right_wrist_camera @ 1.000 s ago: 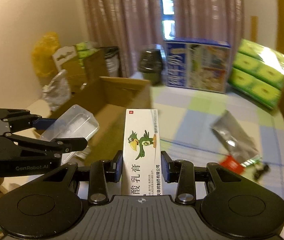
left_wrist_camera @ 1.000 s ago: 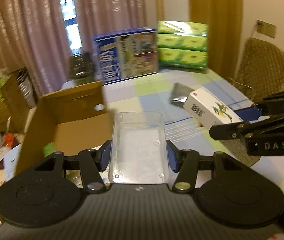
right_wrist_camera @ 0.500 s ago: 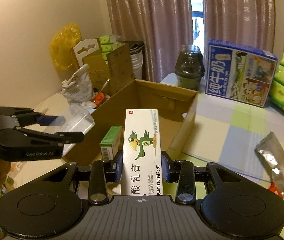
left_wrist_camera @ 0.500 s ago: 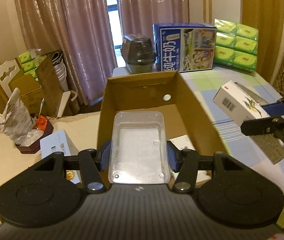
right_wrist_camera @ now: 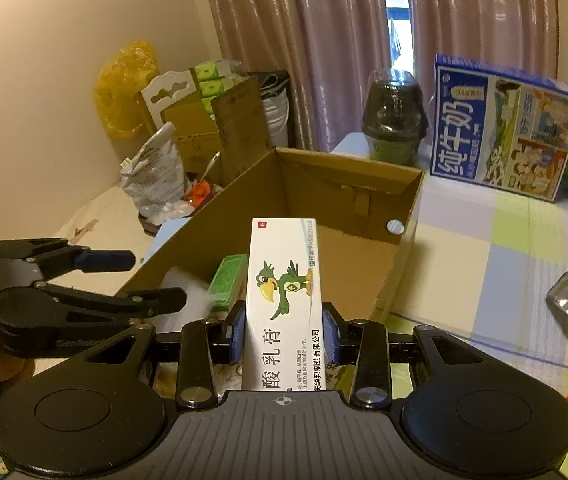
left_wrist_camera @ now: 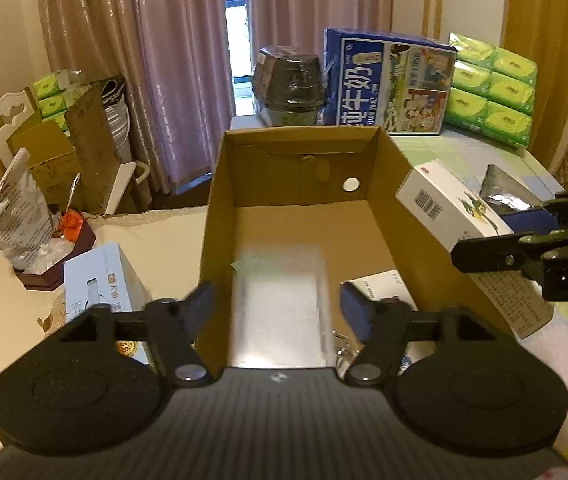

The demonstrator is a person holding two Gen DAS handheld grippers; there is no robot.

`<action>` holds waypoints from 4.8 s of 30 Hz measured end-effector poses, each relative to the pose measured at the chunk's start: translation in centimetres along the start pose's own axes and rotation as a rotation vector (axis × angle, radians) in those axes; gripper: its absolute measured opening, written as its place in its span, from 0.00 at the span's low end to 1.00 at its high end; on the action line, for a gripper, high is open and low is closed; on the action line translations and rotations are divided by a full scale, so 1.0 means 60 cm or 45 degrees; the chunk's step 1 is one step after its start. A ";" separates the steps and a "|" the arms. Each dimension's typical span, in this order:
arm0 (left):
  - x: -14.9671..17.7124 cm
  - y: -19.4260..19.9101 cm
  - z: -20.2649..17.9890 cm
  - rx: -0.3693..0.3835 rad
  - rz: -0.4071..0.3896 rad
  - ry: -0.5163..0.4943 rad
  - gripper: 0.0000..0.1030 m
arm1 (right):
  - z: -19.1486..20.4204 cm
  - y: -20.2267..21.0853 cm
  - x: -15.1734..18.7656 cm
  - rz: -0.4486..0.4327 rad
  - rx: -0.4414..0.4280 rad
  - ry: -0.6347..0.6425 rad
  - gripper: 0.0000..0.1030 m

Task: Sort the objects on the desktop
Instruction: 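Open the left tool over the cardboard box while the right releases the ointment box, then move both open tools back over the table toward the red candy packet and cable, then grasp the red candy packet with the left tool while the right grasps the black cable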

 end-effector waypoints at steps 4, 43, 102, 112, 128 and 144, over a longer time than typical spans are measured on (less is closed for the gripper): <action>0.006 0.001 0.006 -0.013 0.005 -0.015 0.64 | -0.003 -0.012 0.000 0.007 -0.008 -0.017 0.34; -0.004 0.108 -0.125 0.065 -0.039 -0.098 0.93 | -0.138 0.187 0.048 -0.142 0.060 -0.180 0.83; -0.031 -0.210 -0.626 0.378 -0.024 -0.250 0.99 | -0.649 0.266 0.227 -0.196 0.601 -0.643 0.98; -0.045 -0.259 -0.660 0.423 -0.053 -0.366 0.99 | -0.676 0.206 0.213 -0.150 0.602 -0.642 0.71; -0.038 -0.316 -0.702 0.528 -0.001 -0.405 0.76 | -0.698 0.169 0.206 -0.132 0.599 -0.667 0.61; -0.035 -0.327 -0.684 0.511 0.038 -0.363 0.45 | -0.702 0.124 0.202 -0.089 0.574 -0.650 0.42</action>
Point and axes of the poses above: each gripper's, at about its wrist camera, not at the fingertips, and y roughly against the way its jaws point, z to its left, x to its underside, the point moved 8 cm from there along -y, roughly the way its jaws point, and after that the axes turned 4 degrees about -y, right-handed, at the moved point
